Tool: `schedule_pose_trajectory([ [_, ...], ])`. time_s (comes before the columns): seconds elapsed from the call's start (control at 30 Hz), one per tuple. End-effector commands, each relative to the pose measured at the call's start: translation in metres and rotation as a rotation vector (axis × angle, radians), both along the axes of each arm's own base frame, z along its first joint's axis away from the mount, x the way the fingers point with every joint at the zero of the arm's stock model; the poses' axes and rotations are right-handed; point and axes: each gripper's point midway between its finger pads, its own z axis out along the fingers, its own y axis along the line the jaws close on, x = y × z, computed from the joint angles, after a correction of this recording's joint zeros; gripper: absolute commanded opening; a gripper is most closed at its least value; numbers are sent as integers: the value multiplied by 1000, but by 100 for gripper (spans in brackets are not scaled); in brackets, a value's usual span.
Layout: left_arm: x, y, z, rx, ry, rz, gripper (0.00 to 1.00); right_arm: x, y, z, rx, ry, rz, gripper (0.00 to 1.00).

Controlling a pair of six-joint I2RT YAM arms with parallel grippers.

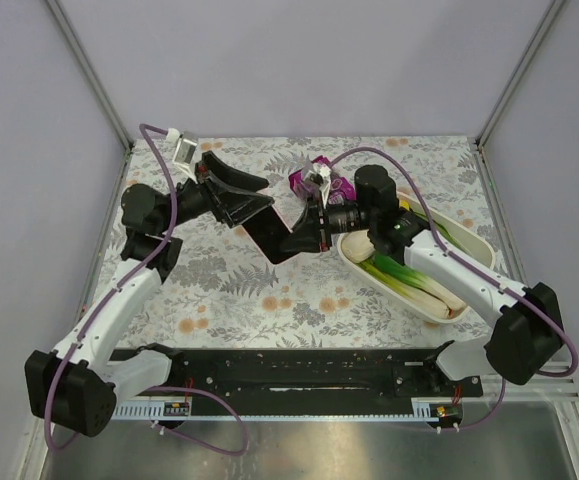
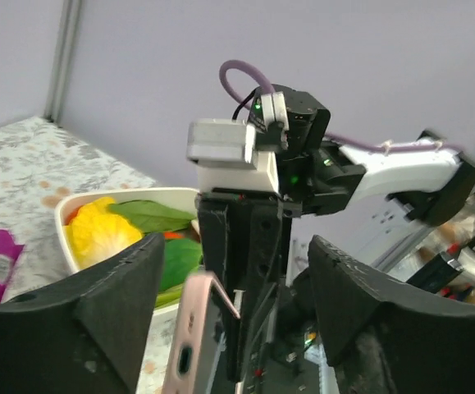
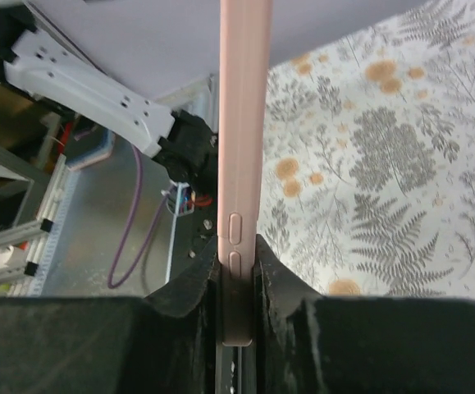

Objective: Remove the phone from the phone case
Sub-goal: Remove the phone case from the phone.

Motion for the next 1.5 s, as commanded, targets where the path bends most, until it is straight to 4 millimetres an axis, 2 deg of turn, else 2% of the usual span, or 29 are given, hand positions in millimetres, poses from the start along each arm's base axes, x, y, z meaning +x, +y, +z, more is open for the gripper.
schedule_pose_trajectory([
  [0.0,-24,3,23,170,-174,-40,77,-18,-18,3,-76,-174,22,0],
  [0.03,-25,4,12,230,-131,-47,80,-22,-21,1,-89,-202,28,0],
  [0.1,-27,7,9,302,-141,-38,84,-27,-26,-7,-124,-223,42,0],
  [0.13,-29,9,1,338,-114,-45,85,-30,-27,-9,-132,-236,48,0],
  [0.33,-32,10,-18,430,-52,-87,85,-39,-29,-18,-161,-334,80,0],
  [0.43,-35,10,-28,456,-35,-110,84,-37,-29,-14,-188,-376,65,0],
  [0.5,-42,7,-34,460,-15,-143,86,-35,-30,-11,-209,-425,50,0],
  [0.6,-53,2,-45,467,30,-203,84,-34,-32,-7,-220,-465,33,0],
  [0.77,-64,-1,-58,460,112,-267,72,-33,-34,-5,-244,-507,22,0],
  [0.9,-75,-3,-61,430,174,-342,67,-31,-35,-4,-253,-521,13,0],
  [1.07,-77,-6,-60,394,202,-368,47,-29,-35,-7,-272,-528,1,0],
  [1.3,-78,-7,-59,363,233,-385,32,-28,-34,-7,-274,-541,0,0],
  [1.4,-79,-9,-55,333,251,-403,22,-28,-34,-9,-283,-556,-3,0],
  [1.47,-79,-9,-54,318,267,-402,11,-27,-34,-12,-295,-567,-6,0],
])
